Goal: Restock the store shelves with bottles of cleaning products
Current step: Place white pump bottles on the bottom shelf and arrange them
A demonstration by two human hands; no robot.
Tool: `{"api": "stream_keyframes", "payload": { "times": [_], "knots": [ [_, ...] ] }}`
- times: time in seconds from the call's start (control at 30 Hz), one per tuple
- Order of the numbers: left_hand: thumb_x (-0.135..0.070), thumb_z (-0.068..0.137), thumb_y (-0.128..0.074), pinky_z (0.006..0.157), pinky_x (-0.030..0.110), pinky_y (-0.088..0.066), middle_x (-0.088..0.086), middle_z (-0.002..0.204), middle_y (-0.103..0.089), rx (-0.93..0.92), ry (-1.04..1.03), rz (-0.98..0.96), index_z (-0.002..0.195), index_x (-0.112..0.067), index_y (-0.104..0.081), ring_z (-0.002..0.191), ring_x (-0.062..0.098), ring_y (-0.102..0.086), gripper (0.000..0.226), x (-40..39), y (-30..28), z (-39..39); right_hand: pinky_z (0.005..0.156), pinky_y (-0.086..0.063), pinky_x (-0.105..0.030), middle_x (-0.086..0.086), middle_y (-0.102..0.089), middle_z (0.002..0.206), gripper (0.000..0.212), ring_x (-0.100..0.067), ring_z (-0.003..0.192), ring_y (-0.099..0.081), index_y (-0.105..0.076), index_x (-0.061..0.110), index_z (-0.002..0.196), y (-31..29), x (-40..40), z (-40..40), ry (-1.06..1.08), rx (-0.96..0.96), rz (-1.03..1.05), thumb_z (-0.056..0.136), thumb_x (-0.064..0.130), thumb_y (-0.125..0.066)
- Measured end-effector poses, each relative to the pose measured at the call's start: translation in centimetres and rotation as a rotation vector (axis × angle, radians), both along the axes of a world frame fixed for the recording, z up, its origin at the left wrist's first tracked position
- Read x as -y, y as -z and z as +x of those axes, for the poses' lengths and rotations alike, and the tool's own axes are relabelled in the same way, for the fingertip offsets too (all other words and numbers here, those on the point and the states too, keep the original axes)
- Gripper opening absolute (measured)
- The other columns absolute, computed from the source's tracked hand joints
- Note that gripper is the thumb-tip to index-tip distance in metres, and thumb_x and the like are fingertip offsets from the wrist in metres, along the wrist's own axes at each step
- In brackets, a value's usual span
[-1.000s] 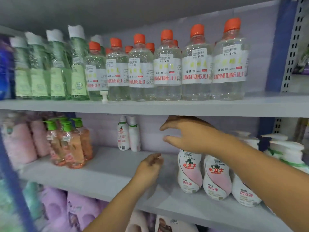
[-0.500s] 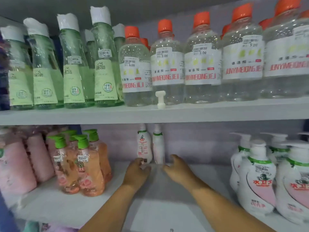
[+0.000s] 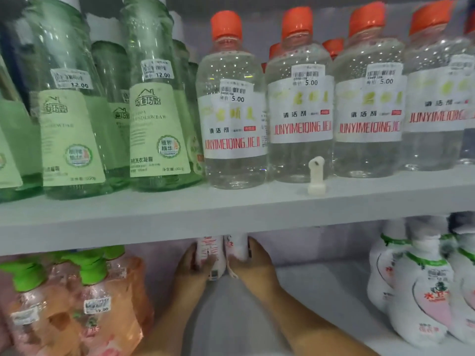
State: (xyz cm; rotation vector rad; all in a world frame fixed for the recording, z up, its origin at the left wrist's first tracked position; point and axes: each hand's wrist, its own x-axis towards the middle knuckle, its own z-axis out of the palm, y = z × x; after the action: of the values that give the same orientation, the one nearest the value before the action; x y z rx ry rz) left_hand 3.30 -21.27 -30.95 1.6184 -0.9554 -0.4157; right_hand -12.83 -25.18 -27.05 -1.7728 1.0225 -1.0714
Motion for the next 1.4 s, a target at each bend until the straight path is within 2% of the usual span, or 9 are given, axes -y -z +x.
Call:
{"api": "stream_keyframes", "payload": {
  "times": [0.17, 0.33, 0.47, 0.57, 0.67, 0.83, 0.97, 1.23, 1.4],
  "knots": [
    [-0.015, 0.084, -0.081, 0.073, 0.020, -0.057, -0.006, 0.101, -0.077, -0.007, 0.091, -0.019, 0.111, -0.026, -0.067, 0.094, 0.011, -0.074, 0.032, -0.2, -0.4, -0.6, 0.056, -0.044, -0.004, 0.020, -0.068, 0.076, 0.029, 0.019, 0.062, -0.059, -0.063, 0.030, 0.089, 0.1, -0.5, -2.1, -0.017, -0.016, 0.065, 0.078, 0.006, -0.074],
    [-0.016, 0.084, -0.081, 0.069, 0.012, -0.054, -0.014, 0.096, -0.073, -0.006, 0.201, 0.008, 0.107, -0.029, -0.061, 0.081, -0.004, -0.070, 0.033, -3.0, -1.1, -3.3, 0.069, -0.055, -0.016, 0.007, -0.075, 0.090, 0.023, 0.007, 0.075, -0.068, -0.066, 0.022, 0.098, -0.4, -2.2, -8.0, -0.070, -0.155, 0.059, 0.079, 0.012, -0.072],
    [-0.023, 0.078, -0.086, 0.080, 0.028, -0.059, -0.011, 0.100, -0.076, -0.001, 0.263, 0.073, 0.109, -0.030, -0.064, 0.095, 0.010, -0.073, 0.038, -5.1, -1.3, -6.4, 0.062, -0.052, -0.008, 0.011, -0.073, 0.086, 0.021, 0.011, 0.070, -0.066, -0.064, 0.028, 0.087, -2.1, -3.6, -13.5, -0.135, -0.289, 0.061, 0.079, 0.009, -0.072],
    [-0.026, 0.076, -0.087, 0.086, 0.035, -0.059, -0.009, 0.107, -0.073, 0.025, 0.303, 0.134, 0.113, -0.030, -0.063, 0.098, 0.011, -0.071, 0.044, -6.5, -2.1, -10.0, 0.087, -0.059, -0.030, 0.010, -0.072, 0.100, 0.041, -0.006, 0.095, -0.069, -0.058, 0.032, 0.105, -3.9, -4.2, -17.0, -0.163, -0.440, 0.067, 0.071, 0.018, -0.076],
    [-0.030, 0.075, -0.088, 0.086, 0.032, -0.058, -0.008, 0.112, -0.070, 0.037, 0.327, 0.176, 0.119, -0.030, -0.060, 0.102, 0.012, -0.069, 0.052, -7.7, -2.8, -13.6, 0.086, -0.056, -0.030, 0.006, -0.067, 0.112, 0.059, -0.012, 0.099, -0.066, -0.050, 0.026, 0.123, -5.9, -5.2, -20.1, -0.138, -0.506, 0.050, 0.072, 0.026, -0.079],
    [-0.030, 0.078, -0.085, 0.087, 0.037, -0.059, -0.007, 0.110, -0.073, -0.038, 0.217, 0.069, 0.112, -0.039, -0.061, 0.097, 0.014, -0.072, 0.042, -9.0, -5.3, -17.6, 0.084, -0.058, -0.034, 0.006, -0.070, 0.105, 0.052, -0.013, 0.094, -0.068, -0.059, 0.020, 0.123, -10.8, -6.0, -22.7, -0.117, -0.440, -0.162, 0.079, 0.036, -0.082],
    [-0.028, 0.081, -0.084, 0.094, 0.042, -0.058, -0.009, 0.120, -0.069, -0.066, 0.171, 0.023, 0.115, -0.043, -0.061, 0.107, 0.013, -0.069, 0.044, -9.9, -5.8, -19.2, 0.092, -0.053, -0.029, 0.002, -0.066, 0.123, 0.062, -0.018, 0.107, -0.063, -0.056, 0.019, 0.134, -13.9, -5.1, -22.3, -0.134, -0.635, -0.273, 0.082, 0.047, -0.075],
    [-0.036, 0.082, -0.082, 0.095, 0.046, -0.057, -0.009, 0.121, -0.069, -0.046, 0.163, 0.029, 0.125, -0.042, -0.060, 0.112, 0.015, -0.067, 0.049, -10.6, -5.5, -20.8, 0.083, -0.055, -0.035, -0.012, -0.070, 0.111, 0.042, -0.025, 0.097, -0.067, -0.070, 0.009, 0.110, -15.8, -3.6, -22.4, -0.191, -0.914, -0.389, 0.086, 0.044, -0.068],
    [-0.035, 0.082, -0.082, 0.087, 0.041, -0.060, -0.009, 0.116, -0.070, -0.024, 0.151, 0.047, 0.123, -0.045, -0.059, 0.101, 0.013, -0.071, 0.048, -10.2, -5.2, -20.3, 0.094, -0.055, -0.036, 0.006, -0.067, 0.114, 0.040, -0.018, 0.105, -0.064, -0.064, 0.024, 0.120, -16.9, -2.6, -23.3, -0.228, -0.963, -0.379, 0.086, 0.045, -0.066]
  ]
}}
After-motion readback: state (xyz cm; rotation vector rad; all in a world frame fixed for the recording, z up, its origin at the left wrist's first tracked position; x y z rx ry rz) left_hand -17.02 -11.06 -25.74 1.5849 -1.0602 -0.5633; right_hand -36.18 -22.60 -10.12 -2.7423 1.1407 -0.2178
